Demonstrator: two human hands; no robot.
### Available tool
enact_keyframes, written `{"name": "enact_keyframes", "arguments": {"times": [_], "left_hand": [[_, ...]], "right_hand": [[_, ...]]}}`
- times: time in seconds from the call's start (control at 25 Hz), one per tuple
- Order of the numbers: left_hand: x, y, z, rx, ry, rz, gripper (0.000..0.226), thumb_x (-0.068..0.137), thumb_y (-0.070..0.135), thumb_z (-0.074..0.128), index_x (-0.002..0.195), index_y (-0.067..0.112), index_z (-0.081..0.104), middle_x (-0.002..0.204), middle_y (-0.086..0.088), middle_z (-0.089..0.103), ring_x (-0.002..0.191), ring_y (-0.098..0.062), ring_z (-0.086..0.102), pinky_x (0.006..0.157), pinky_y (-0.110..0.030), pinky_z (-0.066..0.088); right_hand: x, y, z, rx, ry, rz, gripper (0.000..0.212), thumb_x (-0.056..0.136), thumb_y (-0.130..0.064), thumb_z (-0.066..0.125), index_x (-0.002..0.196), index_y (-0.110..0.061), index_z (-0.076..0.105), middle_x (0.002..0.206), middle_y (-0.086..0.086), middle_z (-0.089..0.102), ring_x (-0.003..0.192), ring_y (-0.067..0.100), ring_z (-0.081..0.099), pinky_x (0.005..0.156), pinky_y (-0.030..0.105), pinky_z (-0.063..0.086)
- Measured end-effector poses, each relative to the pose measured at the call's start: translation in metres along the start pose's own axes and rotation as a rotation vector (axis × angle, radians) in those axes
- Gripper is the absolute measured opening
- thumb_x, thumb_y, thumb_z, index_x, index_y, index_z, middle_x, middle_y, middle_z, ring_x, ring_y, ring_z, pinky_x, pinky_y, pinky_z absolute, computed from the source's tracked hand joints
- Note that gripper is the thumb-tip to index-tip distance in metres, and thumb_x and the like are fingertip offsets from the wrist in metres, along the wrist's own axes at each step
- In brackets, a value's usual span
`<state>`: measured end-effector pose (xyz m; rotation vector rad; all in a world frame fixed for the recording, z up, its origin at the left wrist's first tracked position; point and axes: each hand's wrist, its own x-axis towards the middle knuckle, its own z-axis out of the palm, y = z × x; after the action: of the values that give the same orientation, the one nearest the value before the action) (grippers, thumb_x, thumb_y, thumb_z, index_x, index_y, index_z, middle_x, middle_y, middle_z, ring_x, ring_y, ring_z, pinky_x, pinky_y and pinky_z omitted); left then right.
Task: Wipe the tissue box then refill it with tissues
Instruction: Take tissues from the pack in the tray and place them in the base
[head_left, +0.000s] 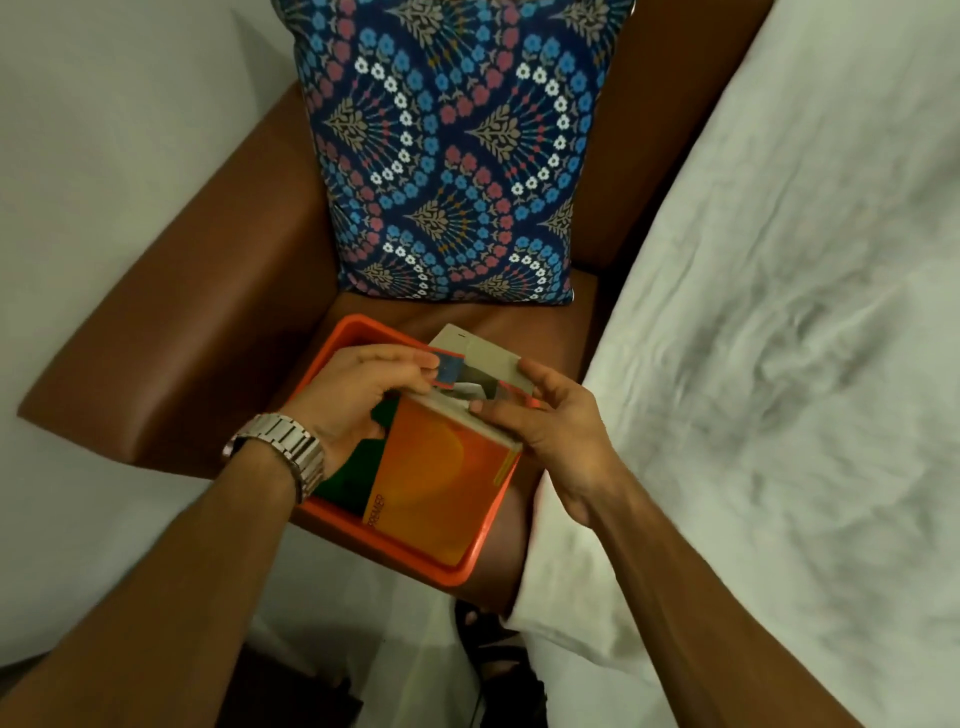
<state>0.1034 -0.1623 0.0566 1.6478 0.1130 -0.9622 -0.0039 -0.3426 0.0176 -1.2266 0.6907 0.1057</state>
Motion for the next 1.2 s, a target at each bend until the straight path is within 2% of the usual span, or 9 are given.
{"name": "enact_keyframes", "arguments": {"times": [0.12,0.2,0.32,0.48,0.68,0.8,0.96,1.08,1.2], "left_hand": [[0.001,0.003,0.001,0.164,-0.044,-0.033,0.053,0.060,0.027,0.082,0.111,0.039,0.070,0.107,0.018,0.070,0.112,-0.018,0.060,0.096,-0.053,0.047],[0.006,0.004,0.008,0.297,0.073,0.023,0.064,0.058,0.044,0.088,0.117,0.040,0.064,0.113,0.020,0.061,0.109,-0.009,0.056,0.093,-0.048,0.047],[0.014,0.001,0.016,0.488,0.303,0.195,0.061,0.070,0.036,0.085,0.123,0.034,0.056,0.112,0.015,0.056,0.104,-0.013,0.057,0.084,-0.043,0.053],[0.012,-0.002,0.016,0.641,0.301,0.376,0.035,0.083,0.012,0.069,0.107,0.031,0.051,0.101,0.010,0.058,0.089,-0.009,0.059,0.059,-0.019,0.040],[0.006,-0.006,0.018,0.725,0.355,0.481,0.020,0.083,0.001,0.065,0.087,0.020,0.068,0.111,0.010,0.058,0.106,-0.003,0.052,0.078,-0.008,0.035],[0.003,-0.007,0.022,0.722,0.400,0.555,0.027,0.084,0.003,0.067,0.103,0.021,0.067,0.110,0.008,0.060,0.101,-0.005,0.056,0.079,-0.015,0.045],[-0.003,-0.013,0.026,0.642,0.486,0.555,0.030,0.086,0.006,0.067,0.104,0.023,0.050,0.100,0.006,0.059,0.080,-0.003,0.058,0.057,-0.018,0.046],[-0.006,-0.017,0.031,0.640,0.516,0.573,0.029,0.087,0.003,0.065,0.095,0.022,0.044,0.087,0.006,0.054,0.076,-0.007,0.058,0.053,-0.014,0.043],[-0.009,-0.017,0.034,0.636,0.553,0.570,0.026,0.088,0.002,0.062,0.091,0.020,0.045,0.078,0.011,0.047,0.064,-0.001,0.050,0.051,-0.007,0.043]], "right_hand": [[0.001,-0.002,0.005,-0.030,-0.010,-0.017,0.080,0.069,-0.016,0.086,0.141,-0.016,0.052,0.124,0.000,0.067,0.100,0.014,0.073,0.077,0.029,0.061],[0.002,-0.004,0.006,0.036,0.012,-0.059,0.050,0.079,-0.020,0.072,0.129,-0.019,0.063,0.109,-0.004,0.074,0.093,0.012,0.074,0.072,0.028,0.060],[0.001,-0.007,0.000,0.064,0.036,-0.073,0.025,0.091,-0.012,0.054,0.112,-0.022,0.065,0.105,0.000,0.071,0.090,0.017,0.069,0.066,0.033,0.060],[0.000,-0.009,-0.013,-0.097,0.032,-0.131,0.029,0.094,0.003,0.052,0.100,-0.020,0.069,0.101,0.002,0.070,0.083,0.017,0.070,0.069,0.039,0.062],[0.008,-0.021,-0.023,-0.458,0.013,-0.108,0.020,0.089,-0.008,0.071,0.097,-0.024,0.079,0.102,0.003,0.076,0.091,0.018,0.073,0.083,0.036,0.061],[0.016,-0.037,-0.018,-0.897,0.037,-0.174,0.022,0.085,-0.015,0.076,0.106,-0.022,0.078,0.111,0.004,0.071,0.094,0.017,0.066,0.077,0.025,0.057],[0.016,-0.055,0.010,-1.614,0.210,-0.373,0.036,0.081,-0.022,0.077,0.116,-0.024,0.068,0.122,0.006,0.053,0.106,0.026,0.049,0.086,0.040,0.045],[0.013,-0.055,0.021,-1.523,0.009,-0.340,0.028,0.086,-0.013,0.070,0.113,-0.017,0.067,0.110,0.007,0.065,0.084,0.021,0.057,0.069,0.035,0.050],[0.018,-0.056,0.022,-1.508,-0.237,-0.251,0.036,0.087,-0.013,0.069,0.122,-0.022,0.068,0.114,0.003,0.068,0.094,0.021,0.066,0.076,0.036,0.059]]}}
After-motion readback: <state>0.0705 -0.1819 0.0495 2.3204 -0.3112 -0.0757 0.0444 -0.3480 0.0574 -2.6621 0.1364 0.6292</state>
